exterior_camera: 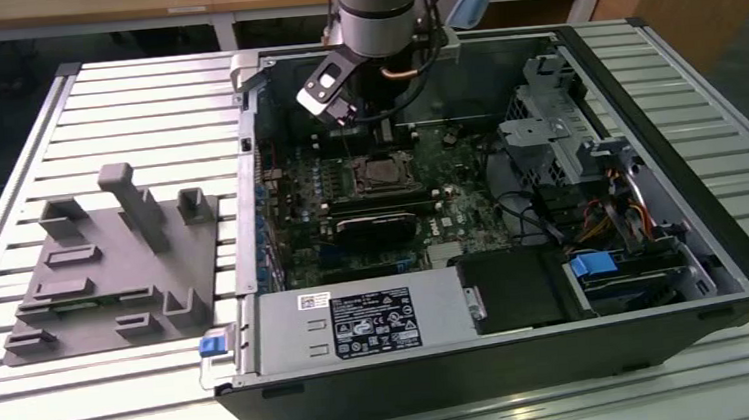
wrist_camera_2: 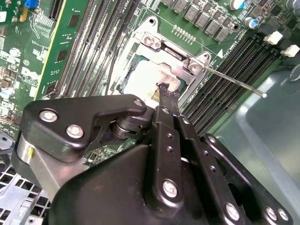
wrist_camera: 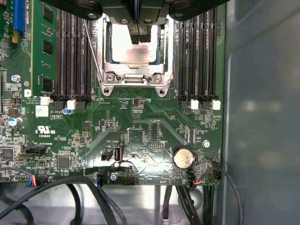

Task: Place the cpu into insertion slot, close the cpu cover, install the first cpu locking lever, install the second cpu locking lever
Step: 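Install the first cpu locking lever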

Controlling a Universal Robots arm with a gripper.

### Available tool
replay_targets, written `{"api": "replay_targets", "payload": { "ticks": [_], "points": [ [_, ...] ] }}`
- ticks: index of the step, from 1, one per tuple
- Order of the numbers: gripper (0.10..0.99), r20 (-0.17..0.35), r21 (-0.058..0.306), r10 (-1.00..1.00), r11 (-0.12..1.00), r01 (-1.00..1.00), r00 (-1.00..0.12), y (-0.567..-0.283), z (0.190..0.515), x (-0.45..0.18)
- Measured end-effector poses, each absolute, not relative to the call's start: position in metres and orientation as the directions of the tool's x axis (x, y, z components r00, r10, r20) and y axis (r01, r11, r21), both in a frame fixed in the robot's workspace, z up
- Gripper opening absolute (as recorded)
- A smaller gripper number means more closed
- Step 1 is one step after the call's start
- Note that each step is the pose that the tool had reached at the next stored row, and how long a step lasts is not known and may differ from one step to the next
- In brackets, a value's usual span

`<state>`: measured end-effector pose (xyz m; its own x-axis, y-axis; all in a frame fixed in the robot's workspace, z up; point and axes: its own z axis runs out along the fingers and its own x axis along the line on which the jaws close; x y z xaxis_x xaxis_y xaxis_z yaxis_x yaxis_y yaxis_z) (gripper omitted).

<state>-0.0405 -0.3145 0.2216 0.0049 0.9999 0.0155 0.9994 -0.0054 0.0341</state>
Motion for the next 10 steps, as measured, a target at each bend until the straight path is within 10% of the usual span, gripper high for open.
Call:
{"api": "replay_targets", "payload": {
  "ticks": [10],
  "points": [
    [0.122,0.017,0.034,1.0,-0.005,0.999,0.005,-0.3145,0.2295,-0.0405]
  ]
}}
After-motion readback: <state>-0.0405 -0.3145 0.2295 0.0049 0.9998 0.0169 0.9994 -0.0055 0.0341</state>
